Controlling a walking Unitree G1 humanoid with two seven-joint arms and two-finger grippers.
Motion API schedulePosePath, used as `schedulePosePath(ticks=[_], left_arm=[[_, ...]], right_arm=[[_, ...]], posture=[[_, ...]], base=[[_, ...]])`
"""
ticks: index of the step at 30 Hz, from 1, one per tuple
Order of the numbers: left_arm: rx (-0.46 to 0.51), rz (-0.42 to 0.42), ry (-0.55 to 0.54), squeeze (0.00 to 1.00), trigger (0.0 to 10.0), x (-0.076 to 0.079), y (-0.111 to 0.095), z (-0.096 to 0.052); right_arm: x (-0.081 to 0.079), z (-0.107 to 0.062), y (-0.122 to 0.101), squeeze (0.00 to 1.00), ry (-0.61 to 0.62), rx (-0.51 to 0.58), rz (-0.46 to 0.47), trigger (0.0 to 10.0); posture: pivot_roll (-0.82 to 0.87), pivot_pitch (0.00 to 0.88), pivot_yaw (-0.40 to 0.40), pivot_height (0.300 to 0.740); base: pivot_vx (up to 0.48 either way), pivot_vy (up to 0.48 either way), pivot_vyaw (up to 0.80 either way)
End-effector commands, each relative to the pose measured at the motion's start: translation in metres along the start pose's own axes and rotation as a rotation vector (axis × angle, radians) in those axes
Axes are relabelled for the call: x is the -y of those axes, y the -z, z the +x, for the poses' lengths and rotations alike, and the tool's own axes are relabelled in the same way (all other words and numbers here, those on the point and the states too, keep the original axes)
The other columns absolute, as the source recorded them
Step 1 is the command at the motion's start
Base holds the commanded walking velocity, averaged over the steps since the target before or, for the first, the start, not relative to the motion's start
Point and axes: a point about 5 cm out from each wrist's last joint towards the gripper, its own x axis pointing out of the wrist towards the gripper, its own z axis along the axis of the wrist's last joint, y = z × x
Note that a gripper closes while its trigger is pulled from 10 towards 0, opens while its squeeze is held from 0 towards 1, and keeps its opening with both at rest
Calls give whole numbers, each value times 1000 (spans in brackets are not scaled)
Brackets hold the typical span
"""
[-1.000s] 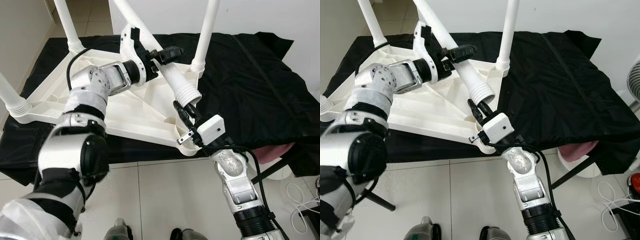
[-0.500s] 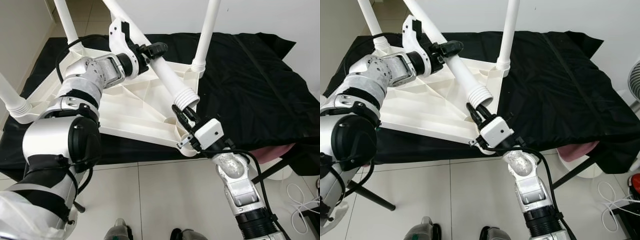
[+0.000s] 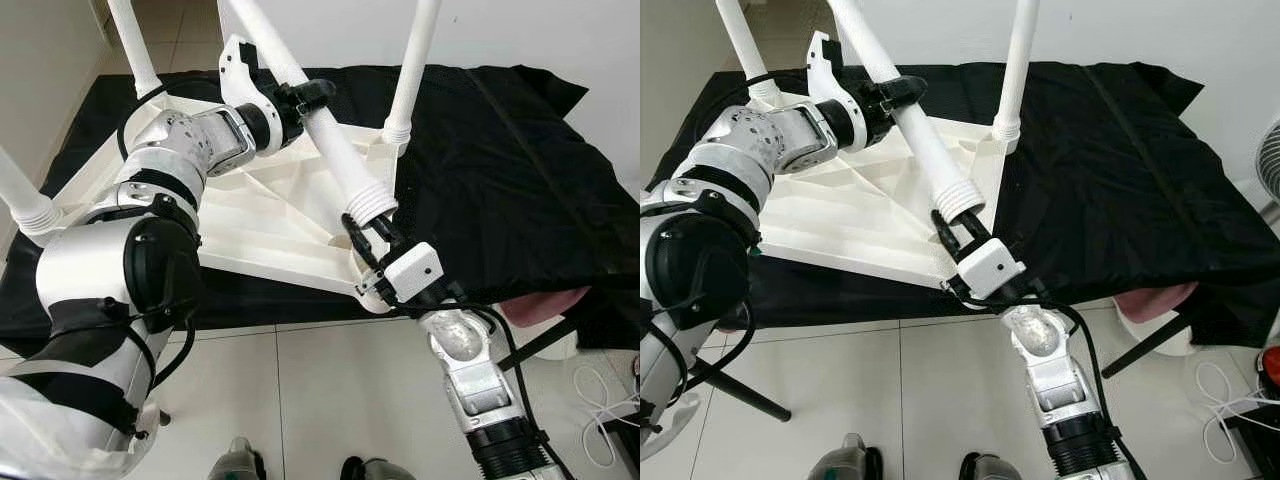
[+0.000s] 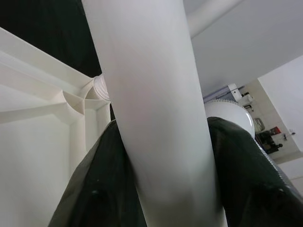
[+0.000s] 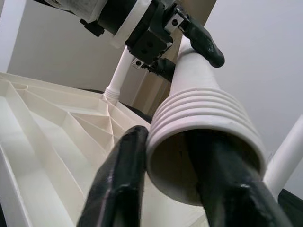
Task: Building children table
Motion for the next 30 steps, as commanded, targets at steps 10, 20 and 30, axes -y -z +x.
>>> schedulePosePath(ticks=[10, 20, 30], left_arm=[[30, -6, -93, 0, 353, -11, -8, -6], [82, -7, -107, 0, 10000, -12, -18, -11], [167, 278, 18, 0, 10000, 13, -38, -8]], right_arm=[[-15, -23, -6, 0, 144, 26, -9, 10000], [-26, -42, 0, 0, 163, -31, 3, 10000], [10, -11, 3, 0, 285, -157, 101, 10000]], posture=[[3, 89, 41, 740], [-3, 87, 40, 740], [-2, 66, 10, 740]], base=[[0, 0, 0], [0, 0, 0], [0, 0, 0]])
